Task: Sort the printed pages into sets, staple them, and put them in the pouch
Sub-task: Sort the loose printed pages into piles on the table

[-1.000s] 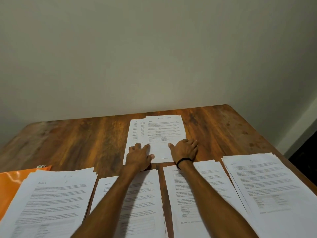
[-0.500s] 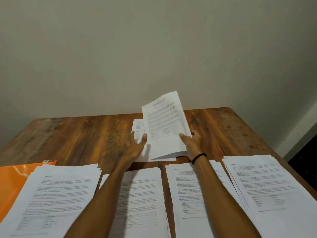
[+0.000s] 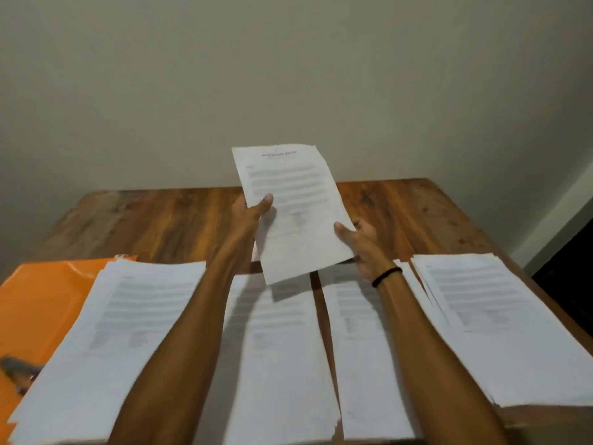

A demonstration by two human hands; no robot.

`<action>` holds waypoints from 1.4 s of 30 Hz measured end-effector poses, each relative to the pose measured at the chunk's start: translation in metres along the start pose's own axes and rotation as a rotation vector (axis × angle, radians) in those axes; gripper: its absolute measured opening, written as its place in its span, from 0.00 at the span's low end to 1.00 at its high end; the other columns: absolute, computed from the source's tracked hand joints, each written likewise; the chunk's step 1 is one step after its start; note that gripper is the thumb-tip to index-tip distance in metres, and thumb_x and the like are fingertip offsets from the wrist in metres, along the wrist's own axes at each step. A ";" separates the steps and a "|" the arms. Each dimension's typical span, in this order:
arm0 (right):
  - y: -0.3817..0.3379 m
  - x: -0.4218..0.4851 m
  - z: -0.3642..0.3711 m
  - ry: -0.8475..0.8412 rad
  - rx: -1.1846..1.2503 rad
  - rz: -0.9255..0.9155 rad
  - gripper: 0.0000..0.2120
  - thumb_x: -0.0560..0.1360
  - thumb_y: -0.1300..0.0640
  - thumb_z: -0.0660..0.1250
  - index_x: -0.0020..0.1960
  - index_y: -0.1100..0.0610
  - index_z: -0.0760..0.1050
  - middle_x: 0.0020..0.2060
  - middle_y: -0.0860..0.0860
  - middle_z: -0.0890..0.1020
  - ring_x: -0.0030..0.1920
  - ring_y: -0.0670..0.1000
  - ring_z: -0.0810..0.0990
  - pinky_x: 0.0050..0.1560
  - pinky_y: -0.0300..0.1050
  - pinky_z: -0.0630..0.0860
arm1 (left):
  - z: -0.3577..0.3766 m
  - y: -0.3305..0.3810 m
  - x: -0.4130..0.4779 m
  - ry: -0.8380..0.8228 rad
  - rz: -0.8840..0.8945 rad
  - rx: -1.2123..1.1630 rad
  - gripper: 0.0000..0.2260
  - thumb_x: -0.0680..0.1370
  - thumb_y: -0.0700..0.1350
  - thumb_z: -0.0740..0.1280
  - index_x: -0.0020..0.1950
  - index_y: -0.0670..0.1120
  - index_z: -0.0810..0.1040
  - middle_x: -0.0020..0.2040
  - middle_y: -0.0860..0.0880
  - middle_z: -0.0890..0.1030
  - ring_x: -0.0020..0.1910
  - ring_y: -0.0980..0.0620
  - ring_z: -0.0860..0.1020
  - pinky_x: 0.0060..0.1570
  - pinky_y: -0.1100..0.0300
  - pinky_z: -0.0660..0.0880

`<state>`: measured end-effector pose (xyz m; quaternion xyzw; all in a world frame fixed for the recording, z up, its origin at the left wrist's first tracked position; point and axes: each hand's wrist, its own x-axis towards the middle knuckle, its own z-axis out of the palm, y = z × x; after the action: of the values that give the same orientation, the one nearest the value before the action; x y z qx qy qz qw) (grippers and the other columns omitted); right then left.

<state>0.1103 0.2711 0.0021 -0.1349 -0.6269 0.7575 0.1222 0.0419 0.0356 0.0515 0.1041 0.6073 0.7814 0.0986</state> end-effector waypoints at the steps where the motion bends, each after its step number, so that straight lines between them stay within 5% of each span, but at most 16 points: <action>1: -0.006 -0.007 0.003 -0.017 -0.027 -0.008 0.17 0.75 0.56 0.75 0.59 0.61 0.75 0.57 0.60 0.84 0.54 0.57 0.84 0.54 0.55 0.82 | -0.001 0.007 -0.008 0.035 0.036 0.030 0.17 0.79 0.41 0.71 0.68 0.43 0.76 0.62 0.44 0.82 0.60 0.40 0.82 0.58 0.39 0.78; 5: -0.033 -0.035 0.018 -0.090 -0.052 -0.023 0.12 0.77 0.51 0.71 0.55 0.57 0.77 0.49 0.51 0.85 0.48 0.50 0.84 0.43 0.43 0.81 | -0.014 0.036 -0.032 0.099 0.071 -0.028 0.17 0.78 0.29 0.67 0.66 0.39 0.75 0.58 0.42 0.83 0.55 0.40 0.83 0.52 0.44 0.82; 12: -0.080 -0.062 0.050 -0.182 -0.027 -0.144 0.14 0.79 0.56 0.70 0.61 0.60 0.75 0.54 0.56 0.85 0.53 0.55 0.85 0.45 0.49 0.83 | -0.032 0.095 -0.059 0.250 0.123 -0.168 0.19 0.76 0.29 0.68 0.65 0.40 0.76 0.58 0.43 0.84 0.53 0.41 0.84 0.52 0.44 0.82; 15: -0.089 -0.071 0.057 -0.205 -0.082 -0.143 0.13 0.78 0.53 0.71 0.59 0.57 0.77 0.54 0.55 0.85 0.48 0.51 0.85 0.41 0.43 0.81 | -0.037 0.101 -0.069 0.267 0.107 -0.134 0.19 0.73 0.26 0.67 0.62 0.39 0.77 0.53 0.42 0.85 0.50 0.44 0.85 0.47 0.53 0.82; 18: -0.081 -0.078 0.057 -0.224 -0.145 -0.091 0.19 0.76 0.51 0.74 0.62 0.59 0.77 0.56 0.56 0.84 0.47 0.53 0.84 0.44 0.46 0.81 | -0.050 0.101 -0.082 0.175 -0.020 0.212 0.17 0.74 0.28 0.69 0.62 0.39 0.75 0.50 0.43 0.83 0.39 0.52 0.84 0.33 0.62 0.79; 20: -0.067 -0.082 0.056 -0.233 -0.226 -0.037 0.21 0.75 0.52 0.75 0.63 0.59 0.75 0.54 0.55 0.85 0.50 0.53 0.86 0.46 0.48 0.82 | -0.065 0.084 -0.089 0.101 -0.164 0.546 0.17 0.75 0.34 0.73 0.62 0.40 0.75 0.48 0.43 0.82 0.36 0.49 0.81 0.27 0.62 0.76; 22: -0.046 -0.085 0.058 -0.217 -0.414 0.035 0.19 0.74 0.54 0.76 0.60 0.58 0.75 0.50 0.54 0.85 0.50 0.54 0.86 0.48 0.52 0.83 | -0.076 0.055 -0.103 0.098 -0.239 0.776 0.19 0.73 0.37 0.75 0.62 0.41 0.75 0.47 0.43 0.81 0.40 0.46 0.79 0.32 0.58 0.78; 25: -0.013 -0.093 0.070 -0.168 -0.939 0.098 0.14 0.72 0.54 0.77 0.51 0.58 0.77 0.44 0.55 0.84 0.45 0.55 0.84 0.47 0.48 0.82 | -0.081 0.009 -0.115 0.028 -0.381 0.950 0.33 0.68 0.41 0.77 0.71 0.43 0.69 0.64 0.42 0.78 0.59 0.40 0.78 0.54 0.50 0.78; 28: 0.020 -0.102 0.082 -0.139 -1.321 0.116 0.22 0.72 0.55 0.76 0.62 0.62 0.75 0.57 0.58 0.82 0.56 0.59 0.81 0.51 0.47 0.77 | -0.076 -0.018 -0.129 -0.003 -0.515 1.199 0.33 0.73 0.41 0.76 0.72 0.35 0.63 0.66 0.38 0.74 0.64 0.38 0.76 0.59 0.51 0.77; 33: 0.054 -0.109 0.087 0.025 -1.458 0.113 0.36 0.74 0.60 0.72 0.77 0.57 0.60 0.59 0.56 0.80 0.57 0.57 0.81 0.44 0.45 0.71 | -0.067 -0.042 -0.134 0.064 -0.519 1.404 0.31 0.73 0.47 0.76 0.72 0.43 0.68 0.69 0.39 0.70 0.67 0.39 0.71 0.64 0.47 0.73; 37: 0.059 -0.108 0.092 0.081 -1.558 0.141 0.40 0.74 0.57 0.73 0.80 0.53 0.56 0.60 0.59 0.76 0.60 0.57 0.77 0.52 0.47 0.75 | -0.059 -0.055 -0.124 0.030 -0.411 1.503 0.34 0.73 0.52 0.76 0.74 0.48 0.65 0.75 0.39 0.63 0.74 0.38 0.62 0.68 0.43 0.67; 42: 0.047 -0.078 0.079 0.026 -1.399 0.139 0.25 0.71 0.48 0.76 0.64 0.55 0.76 0.58 0.57 0.81 0.59 0.60 0.79 0.55 0.50 0.77 | -0.060 -0.068 -0.110 -0.065 -0.360 1.546 0.24 0.74 0.51 0.74 0.67 0.46 0.73 0.69 0.41 0.73 0.67 0.40 0.71 0.63 0.47 0.73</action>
<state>0.1545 0.1628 -0.0258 -0.2308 -0.9554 0.1809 -0.0345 0.1318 -0.0347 -0.0338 0.0659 0.9820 0.1067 0.1410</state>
